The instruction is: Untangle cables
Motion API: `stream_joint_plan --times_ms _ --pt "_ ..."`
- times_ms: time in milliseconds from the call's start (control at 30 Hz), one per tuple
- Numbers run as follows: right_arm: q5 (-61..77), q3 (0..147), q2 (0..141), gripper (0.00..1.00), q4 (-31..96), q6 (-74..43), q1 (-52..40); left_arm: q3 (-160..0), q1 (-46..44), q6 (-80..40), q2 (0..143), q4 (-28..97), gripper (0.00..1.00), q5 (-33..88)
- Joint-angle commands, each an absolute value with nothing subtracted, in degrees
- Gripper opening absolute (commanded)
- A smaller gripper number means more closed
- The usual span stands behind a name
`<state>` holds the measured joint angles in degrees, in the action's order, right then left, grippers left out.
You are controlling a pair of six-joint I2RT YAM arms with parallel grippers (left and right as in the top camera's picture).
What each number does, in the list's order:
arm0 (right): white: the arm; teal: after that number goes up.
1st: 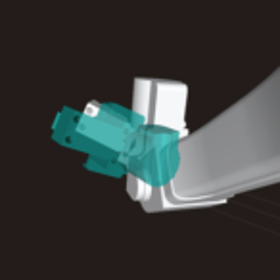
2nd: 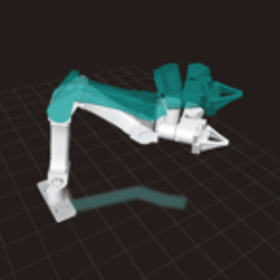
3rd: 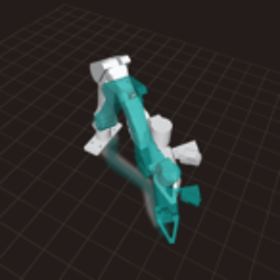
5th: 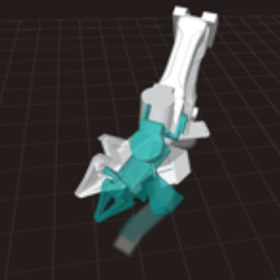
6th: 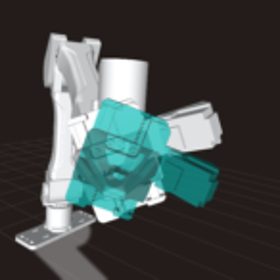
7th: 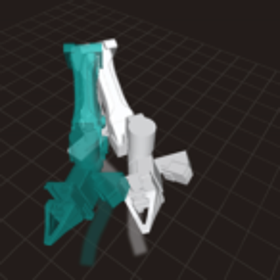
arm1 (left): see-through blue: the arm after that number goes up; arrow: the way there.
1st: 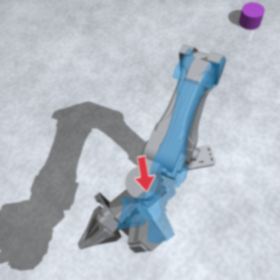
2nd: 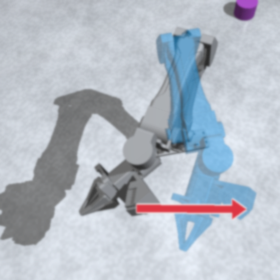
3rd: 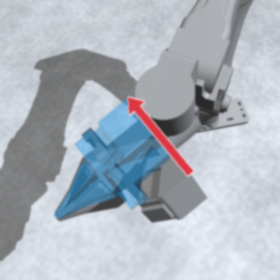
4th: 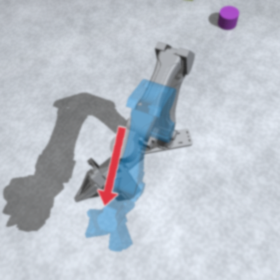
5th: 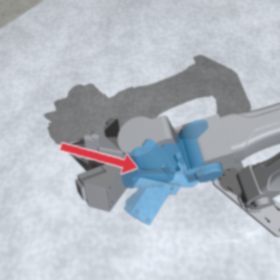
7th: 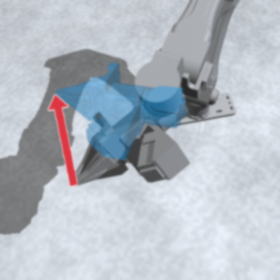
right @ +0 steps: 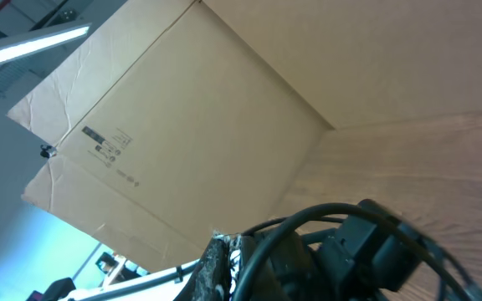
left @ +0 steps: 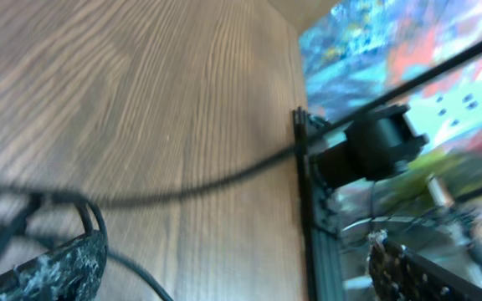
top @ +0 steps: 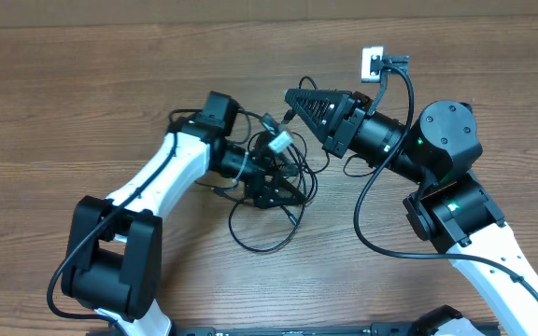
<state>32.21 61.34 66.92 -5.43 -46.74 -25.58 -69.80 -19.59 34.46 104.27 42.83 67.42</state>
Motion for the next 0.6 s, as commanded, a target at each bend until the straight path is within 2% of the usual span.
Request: stream_joint_plan --times_ms 0,167,233,300,367,400,467,567 --pt "32.25 62.02 66.35 0.04 -5.91 -48.03 -25.39 -70.72 -21.19 29.26 102.80 34.48 1.00 60.62" --pt "32.47 62.02 66.35 0.04 -5.87 -48.01 -25.39 -70.63 -23.09 22.04 102.83 25.85 0.98 53.08" --pt "32.64 62.02 66.35 0.04 -5.78 -48.01 -25.39 -70.54 -24.16 22.06 102.83 25.82 0.93 52.58" --pt "32.62 62.00 66.35 0.04 -5.76 -47.99 -25.36 -70.54 -25.34 22.04 102.83 25.43 0.60 50.46" --pt "32.62 62.00 66.35 0.04 -5.67 -47.94 -25.36 -70.54 -25.54 22.02 102.83 25.45 0.22 48.51" --pt "32.62 62.00 66.35 0.04 -5.43 -47.92 -25.36 -70.54 -25.54 22.00 102.83 25.45 0.11 48.47" --pt "31.57 62.00 66.35 0.04 -3.40 -44.80 -25.30 -70.57 -25.30 20.67 102.80 25.45 0.04 48.51" --pt "20.60 62.00 66.46 0.04 5.15 -40.01 -25.30 -70.59 -24.75 19.00 102.24 25.54 0.04 50.15"
